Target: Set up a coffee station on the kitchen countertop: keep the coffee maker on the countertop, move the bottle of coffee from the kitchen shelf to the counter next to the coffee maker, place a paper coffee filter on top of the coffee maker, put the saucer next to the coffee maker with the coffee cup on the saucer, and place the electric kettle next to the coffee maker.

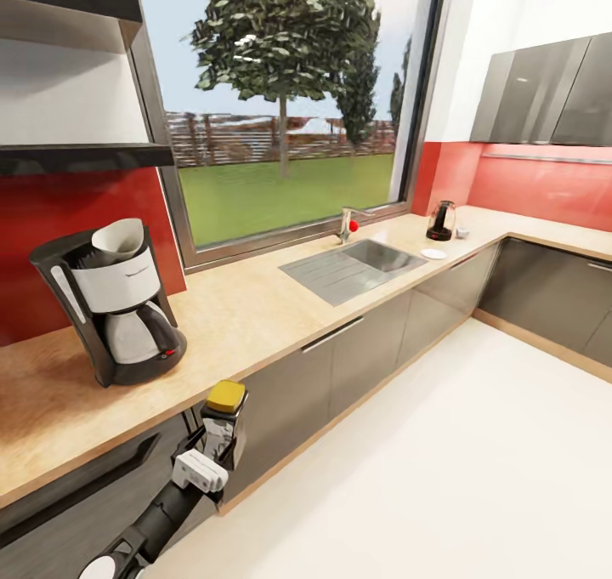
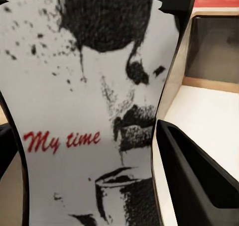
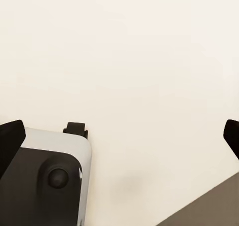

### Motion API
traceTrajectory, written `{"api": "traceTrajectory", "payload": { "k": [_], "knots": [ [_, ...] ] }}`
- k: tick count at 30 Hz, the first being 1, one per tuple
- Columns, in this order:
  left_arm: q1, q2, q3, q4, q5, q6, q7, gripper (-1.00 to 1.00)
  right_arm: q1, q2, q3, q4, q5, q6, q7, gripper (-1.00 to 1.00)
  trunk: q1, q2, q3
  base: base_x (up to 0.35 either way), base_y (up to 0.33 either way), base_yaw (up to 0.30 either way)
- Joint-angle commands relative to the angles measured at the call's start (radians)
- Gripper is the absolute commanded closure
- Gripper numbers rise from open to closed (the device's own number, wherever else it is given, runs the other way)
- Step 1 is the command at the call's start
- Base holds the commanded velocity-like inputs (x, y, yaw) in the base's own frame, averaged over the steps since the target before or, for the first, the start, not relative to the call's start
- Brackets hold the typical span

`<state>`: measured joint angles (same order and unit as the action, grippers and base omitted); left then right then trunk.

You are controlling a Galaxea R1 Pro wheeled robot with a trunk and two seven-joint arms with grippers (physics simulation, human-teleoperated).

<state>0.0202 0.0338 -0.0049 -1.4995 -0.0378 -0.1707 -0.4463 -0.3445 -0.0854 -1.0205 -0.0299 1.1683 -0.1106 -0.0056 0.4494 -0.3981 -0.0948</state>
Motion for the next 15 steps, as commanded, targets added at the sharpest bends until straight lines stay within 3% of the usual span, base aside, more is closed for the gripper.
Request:
{"api": "traceTrajectory", "payload": {
  "k": [1,10,15],
  "knots": [
    [0.000,0.000,0.000,-0.001,-0.005,-0.004,0.000,1.00,-0.001,0.000,-0.008,0.000,0.008,-0.003,-0.001,-1.00,0.001,-0.002,-0.002,0.000,0.000,0.000],
    [0.004,0.000,-0.001,-0.001,-0.005,-0.006,-0.002,1.00,-0.001,-0.001,-0.007,-0.001,0.008,-0.003,-0.001,-1.00,0.001,-0.002,-0.002,-0.039,-0.130,0.008],
    [0.008,0.001,0.001,-0.001,-0.003,-0.005,0.000,1.00,-0.001,-0.001,-0.007,-0.001,0.009,-0.003,-0.001,-1.00,0.001,-0.002,-0.002,-0.014,-0.049,0.190]
  ]
}}
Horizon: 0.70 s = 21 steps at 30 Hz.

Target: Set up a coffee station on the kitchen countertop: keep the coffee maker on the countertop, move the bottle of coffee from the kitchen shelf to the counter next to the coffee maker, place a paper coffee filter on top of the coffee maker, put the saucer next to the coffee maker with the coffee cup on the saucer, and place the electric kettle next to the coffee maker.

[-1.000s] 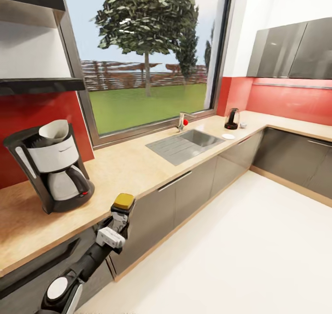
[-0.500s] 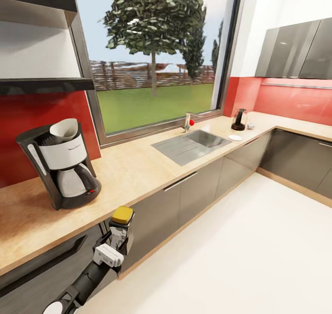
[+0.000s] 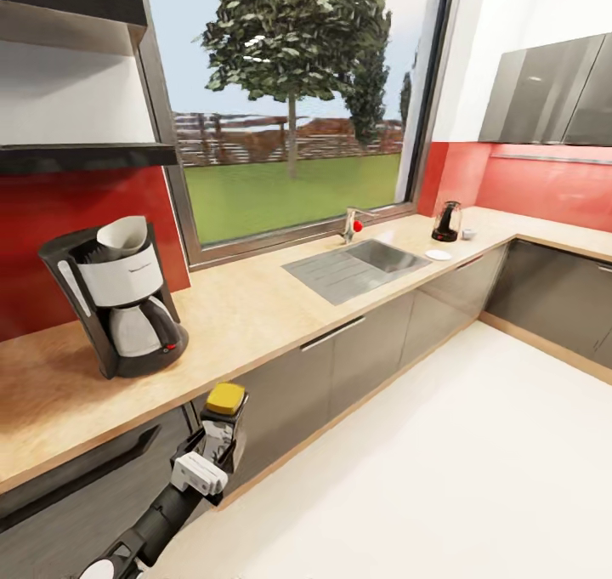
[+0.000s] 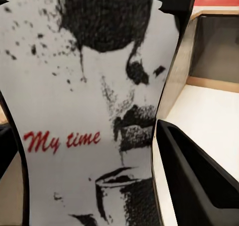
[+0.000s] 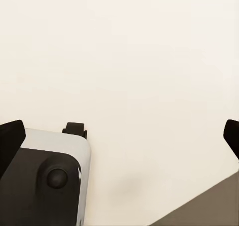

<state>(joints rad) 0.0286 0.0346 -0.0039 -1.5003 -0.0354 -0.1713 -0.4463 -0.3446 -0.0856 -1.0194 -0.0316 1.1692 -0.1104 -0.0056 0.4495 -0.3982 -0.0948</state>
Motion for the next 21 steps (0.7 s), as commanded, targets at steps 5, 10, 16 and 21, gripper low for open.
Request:
{"api": "traceTrajectory", "payload": {
  "k": [5,10,16,21],
  "knots": [
    [0.000,0.002,0.020,-0.006,0.014,-0.001,0.001,1.00,-0.001,0.000,-0.008,0.001,0.009,-0.003,-0.001,-1.00,0.001,-0.002,-0.002,-0.002,-0.008,0.265],
    [0.000,0.000,0.133,-0.007,0.074,-0.001,0.004,1.00,-0.001,0.000,-0.008,0.001,0.009,-0.003,-0.001,-1.00,0.001,-0.002,-0.002,0.000,-0.001,0.277],
    [0.000,0.000,0.262,-0.010,0.144,0.007,-0.001,1.00,-0.001,0.000,-0.008,0.001,0.009,-0.003,-0.001,-1.00,0.001,-0.002,-0.002,0.000,0.000,0.278],
    [0.000,-0.001,0.265,-0.011,0.146,0.004,-0.003,1.00,-0.001,0.000,-0.008,0.001,0.009,-0.003,-0.001,-1.00,0.001,-0.002,-0.002,0.000,0.000,0.279]
  ]
}}
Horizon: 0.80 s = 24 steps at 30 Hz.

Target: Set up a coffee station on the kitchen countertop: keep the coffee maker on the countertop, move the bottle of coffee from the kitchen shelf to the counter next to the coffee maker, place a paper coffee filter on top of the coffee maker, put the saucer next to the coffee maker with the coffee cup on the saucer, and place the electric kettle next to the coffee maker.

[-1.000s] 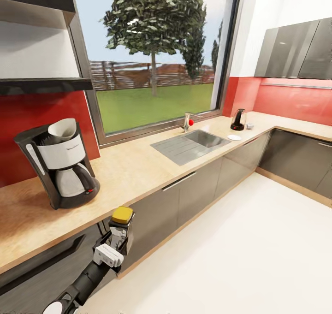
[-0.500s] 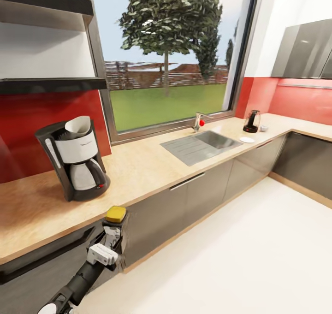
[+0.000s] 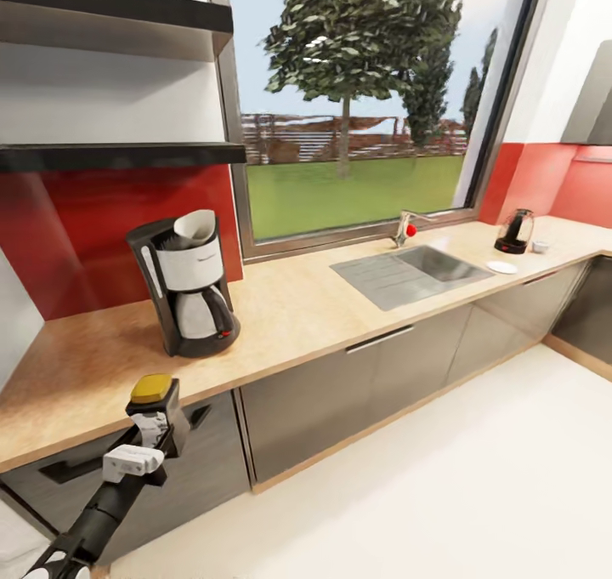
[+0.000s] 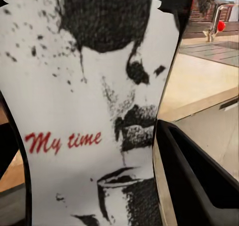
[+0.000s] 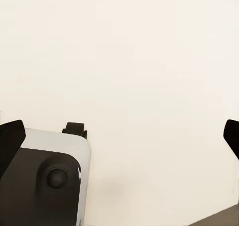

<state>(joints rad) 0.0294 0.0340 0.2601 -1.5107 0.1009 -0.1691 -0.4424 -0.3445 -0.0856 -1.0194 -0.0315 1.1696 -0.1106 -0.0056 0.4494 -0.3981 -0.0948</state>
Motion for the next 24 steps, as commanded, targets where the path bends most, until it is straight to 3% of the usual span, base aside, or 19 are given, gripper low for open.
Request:
{"api": "traceTrajectory", "payload": {
  "k": [1,21,24],
  "knots": [
    [-0.001,0.000,0.002,0.000,0.010,-0.001,-0.008,1.00,-0.001,0.000,-0.008,0.001,0.008,-0.003,-0.001,-1.00,0.001,-0.002,-0.002,0.000,0.000,0.279],
    [0.000,0.001,-0.003,0.000,0.004,-0.004,-0.007,1.00,-0.001,-0.001,-0.008,0.001,0.008,-0.003,-0.001,-1.00,0.001,-0.002,-0.002,0.000,0.000,0.271],
    [-0.016,0.005,0.002,0.001,0.004,0.030,-0.005,1.00,-0.001,-0.002,-0.008,0.000,0.008,-0.003,-0.001,-1.00,0.001,-0.002,-0.002,0.000,0.000,0.064]
  ]
}}
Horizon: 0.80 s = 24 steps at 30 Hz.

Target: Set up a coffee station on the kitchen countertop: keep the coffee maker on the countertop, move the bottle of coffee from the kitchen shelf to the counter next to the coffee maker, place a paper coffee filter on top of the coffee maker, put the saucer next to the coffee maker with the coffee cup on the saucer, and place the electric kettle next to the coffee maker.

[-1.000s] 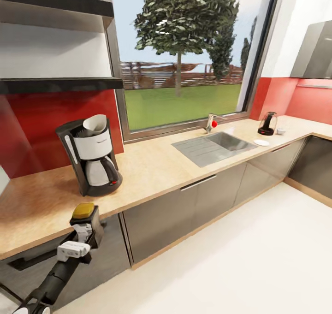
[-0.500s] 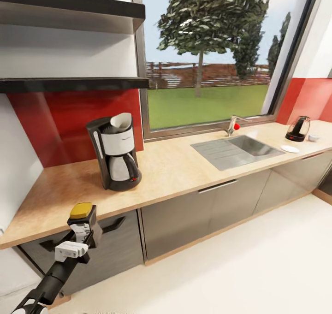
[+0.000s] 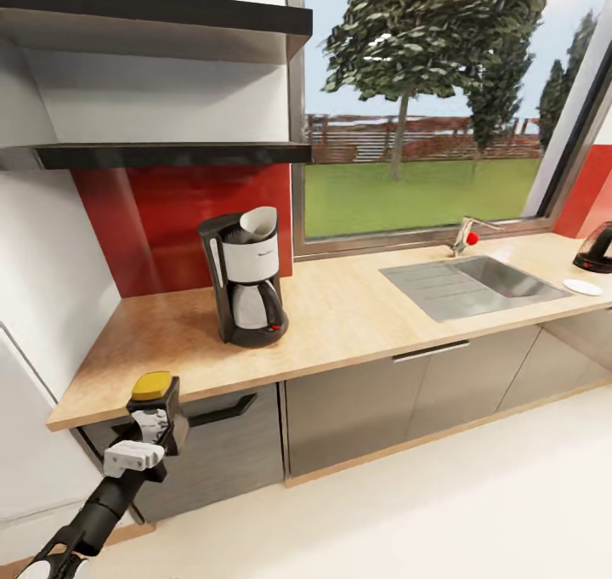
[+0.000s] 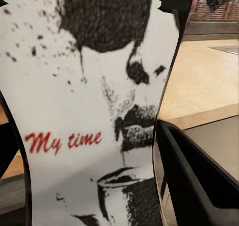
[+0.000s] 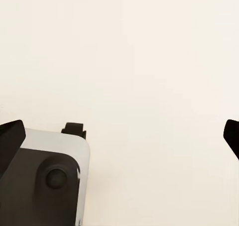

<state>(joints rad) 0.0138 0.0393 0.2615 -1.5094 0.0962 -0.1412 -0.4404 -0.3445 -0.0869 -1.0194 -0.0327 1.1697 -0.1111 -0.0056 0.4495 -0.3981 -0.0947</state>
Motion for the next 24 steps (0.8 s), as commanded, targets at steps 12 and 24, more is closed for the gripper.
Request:
{"api": "traceTrajectory", "payload": {
  "k": [12,24],
  "knots": [
    [-0.284,0.035,0.028,-0.006,0.002,0.282,-0.004,1.00,-0.001,0.000,-0.006,0.001,0.010,-0.007,-0.001,-1.00,0.001,-0.002,-0.002,0.000,0.000,0.003],
    [-0.344,0.036,0.041,0.010,-0.102,0.340,0.038,1.00,-0.001,-0.001,-0.005,0.000,0.010,-0.009,-0.001,-1.00,0.001,-0.002,-0.002,0.000,0.000,0.000]
  ]
}}
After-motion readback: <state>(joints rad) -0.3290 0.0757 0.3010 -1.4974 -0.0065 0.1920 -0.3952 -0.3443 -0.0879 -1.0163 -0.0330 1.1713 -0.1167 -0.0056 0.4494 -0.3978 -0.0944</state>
